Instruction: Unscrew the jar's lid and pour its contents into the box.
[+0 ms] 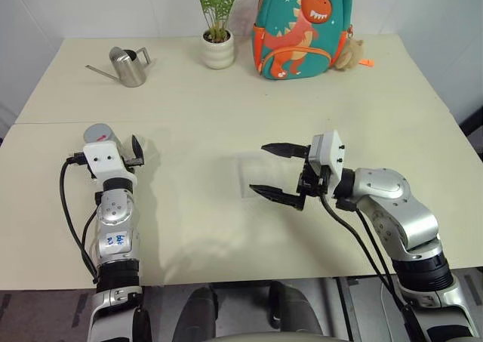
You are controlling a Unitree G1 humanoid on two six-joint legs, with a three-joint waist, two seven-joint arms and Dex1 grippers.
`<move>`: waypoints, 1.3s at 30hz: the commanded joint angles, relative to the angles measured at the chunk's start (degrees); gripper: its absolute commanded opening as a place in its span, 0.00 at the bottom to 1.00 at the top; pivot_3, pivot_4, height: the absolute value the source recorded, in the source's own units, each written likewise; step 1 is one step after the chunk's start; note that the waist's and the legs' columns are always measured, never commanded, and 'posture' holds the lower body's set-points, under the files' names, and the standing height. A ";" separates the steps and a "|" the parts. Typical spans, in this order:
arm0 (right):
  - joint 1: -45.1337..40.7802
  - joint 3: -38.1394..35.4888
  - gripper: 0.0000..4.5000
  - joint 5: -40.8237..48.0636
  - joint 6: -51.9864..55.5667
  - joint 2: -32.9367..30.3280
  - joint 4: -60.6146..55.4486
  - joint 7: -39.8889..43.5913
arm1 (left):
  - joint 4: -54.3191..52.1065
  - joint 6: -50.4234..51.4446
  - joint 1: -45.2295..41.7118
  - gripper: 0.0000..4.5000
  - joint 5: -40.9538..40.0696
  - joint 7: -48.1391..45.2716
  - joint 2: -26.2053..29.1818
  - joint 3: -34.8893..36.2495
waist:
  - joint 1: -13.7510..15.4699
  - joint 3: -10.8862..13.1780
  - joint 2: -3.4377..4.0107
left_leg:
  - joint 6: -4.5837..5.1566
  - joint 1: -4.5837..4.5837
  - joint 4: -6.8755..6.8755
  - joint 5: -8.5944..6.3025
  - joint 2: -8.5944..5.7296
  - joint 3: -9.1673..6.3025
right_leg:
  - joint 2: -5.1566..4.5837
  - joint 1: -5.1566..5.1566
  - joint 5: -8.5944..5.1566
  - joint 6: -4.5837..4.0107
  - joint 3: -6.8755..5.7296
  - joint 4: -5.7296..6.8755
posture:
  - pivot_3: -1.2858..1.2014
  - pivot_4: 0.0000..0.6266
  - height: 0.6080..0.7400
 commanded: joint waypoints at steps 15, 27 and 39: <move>-7.99 -1.29 1.00 6.09 7.31 6.58 -7.05 -9.85 | -18.52 13.62 -0.65 0.43 -26.02 -40.48 12.98 -6.58 | -0.59 0.00 -0.01 | -0.03 -0.03 -0.03 0.02 0.07 0.01 | 0.05 -0.06 -0.01 -0.02 0.03 0.04 | 0.52 0.24 1.00; -20.77 6.11 1.00 2.64 14.62 12.52 0.98 -12.97 | -23.09 25.35 -3.12 0.43 -31.64 -55.15 19.54 -11.91 | -1.62 0.01 0.00 | 0.00 -0.03 -0.06 0.00 0.13 0.01 | 0.13 -0.12 -0.05 -0.10 0.07 0.10 | 0.52 0.24 1.00; -23.56 8.05 1.00 2.40 16.93 15.97 3.93 -12.11 | -24.84 23.03 -1.28 0.43 -29.34 -57.63 18.73 -13.90 | -1.60 0.01 0.00 | 0.02 -0.08 -0.06 -0.01 0.14 0.03 | 0.14 -0.21 -0.05 -0.10 0.08 0.12 | 0.52 0.24 1.00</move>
